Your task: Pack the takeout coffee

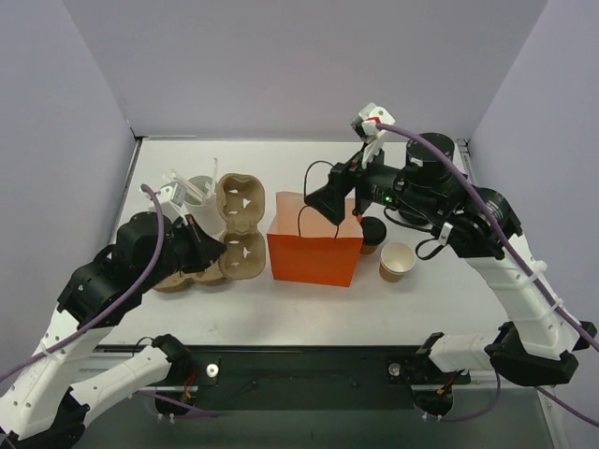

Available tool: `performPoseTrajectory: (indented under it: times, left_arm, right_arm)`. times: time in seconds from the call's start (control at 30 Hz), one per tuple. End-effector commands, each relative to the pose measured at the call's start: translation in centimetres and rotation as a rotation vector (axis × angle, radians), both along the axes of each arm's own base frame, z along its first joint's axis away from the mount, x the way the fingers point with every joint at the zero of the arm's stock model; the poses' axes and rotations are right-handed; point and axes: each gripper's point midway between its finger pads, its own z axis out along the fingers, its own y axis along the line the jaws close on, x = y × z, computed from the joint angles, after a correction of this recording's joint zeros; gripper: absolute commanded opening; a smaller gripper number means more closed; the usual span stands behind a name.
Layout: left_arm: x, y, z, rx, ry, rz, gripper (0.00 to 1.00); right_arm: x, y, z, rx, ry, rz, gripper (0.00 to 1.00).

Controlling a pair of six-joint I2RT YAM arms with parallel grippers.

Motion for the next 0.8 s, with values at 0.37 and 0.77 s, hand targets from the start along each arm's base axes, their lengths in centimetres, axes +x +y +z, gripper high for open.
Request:
performPoseTrajectory:
  times: [0.37, 0.77]
  left_arm:
    - [-2.3, -2.9, 7.6, -0.081, -0.177, -0.293, 0.0]
    - [-4.1, -3.1, 7.8, -0.129, -0.214, -0.364, 0.0]
  right_arm:
    - [-4.4, 10.1, -3.9, -0.411, -0.442, 0.36, 0.76]
    - [-3.4, 11.5, -5.6, -0.529, -0.541, 0.365, 0.78]
